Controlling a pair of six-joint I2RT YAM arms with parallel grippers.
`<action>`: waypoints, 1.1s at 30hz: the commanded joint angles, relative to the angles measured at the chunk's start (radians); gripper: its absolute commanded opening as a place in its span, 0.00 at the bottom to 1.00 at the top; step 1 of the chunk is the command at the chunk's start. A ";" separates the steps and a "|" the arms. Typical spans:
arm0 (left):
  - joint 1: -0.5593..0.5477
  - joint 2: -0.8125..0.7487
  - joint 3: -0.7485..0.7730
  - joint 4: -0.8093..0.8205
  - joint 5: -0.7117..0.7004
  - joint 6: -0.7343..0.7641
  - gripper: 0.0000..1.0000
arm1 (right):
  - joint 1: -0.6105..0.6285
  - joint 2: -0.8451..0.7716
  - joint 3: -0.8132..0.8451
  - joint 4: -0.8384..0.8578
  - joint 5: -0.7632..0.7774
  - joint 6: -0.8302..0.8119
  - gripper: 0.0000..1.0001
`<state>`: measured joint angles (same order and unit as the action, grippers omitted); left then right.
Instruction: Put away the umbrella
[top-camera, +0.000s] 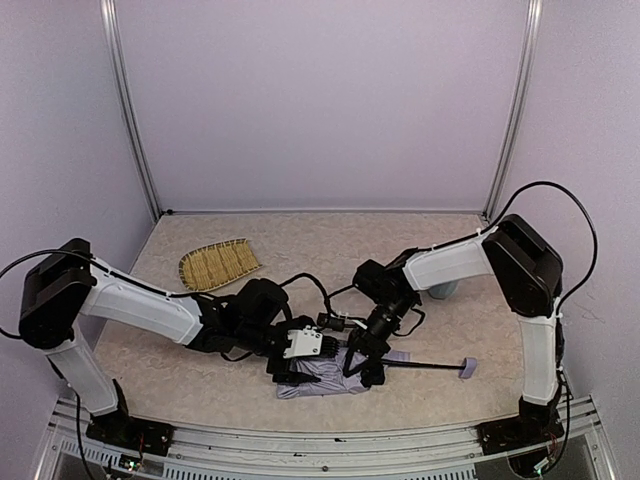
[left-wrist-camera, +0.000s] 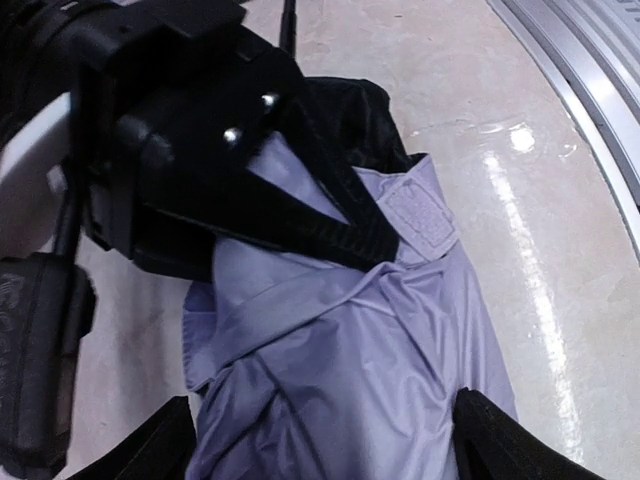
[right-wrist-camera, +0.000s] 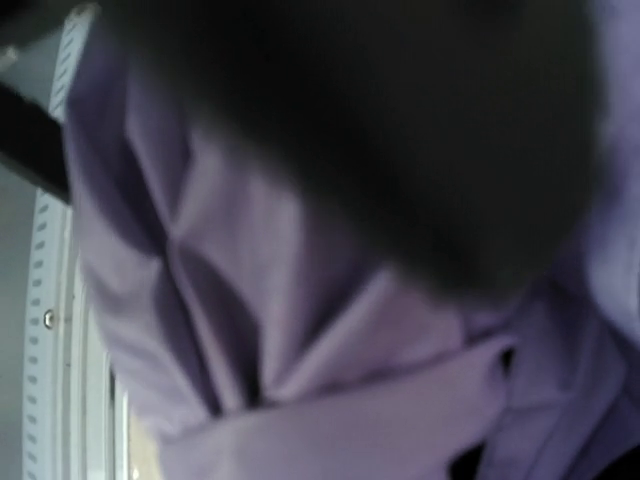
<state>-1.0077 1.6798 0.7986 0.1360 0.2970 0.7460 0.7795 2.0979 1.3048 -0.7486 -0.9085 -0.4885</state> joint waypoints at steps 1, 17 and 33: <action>-0.023 0.091 0.027 -0.098 0.045 -0.039 0.86 | -0.001 0.080 -0.015 -0.046 0.230 0.036 0.27; 0.033 0.244 0.135 -0.269 0.031 -0.095 0.45 | 0.001 -0.487 -0.393 0.527 0.522 0.151 0.74; 0.076 0.253 0.119 -0.216 0.091 -0.146 0.46 | 0.157 -0.476 -0.543 0.776 0.720 -0.021 0.90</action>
<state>-0.9508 1.8767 0.9730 0.0372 0.4355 0.6125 0.9283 1.5238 0.7048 0.0227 -0.2470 -0.4690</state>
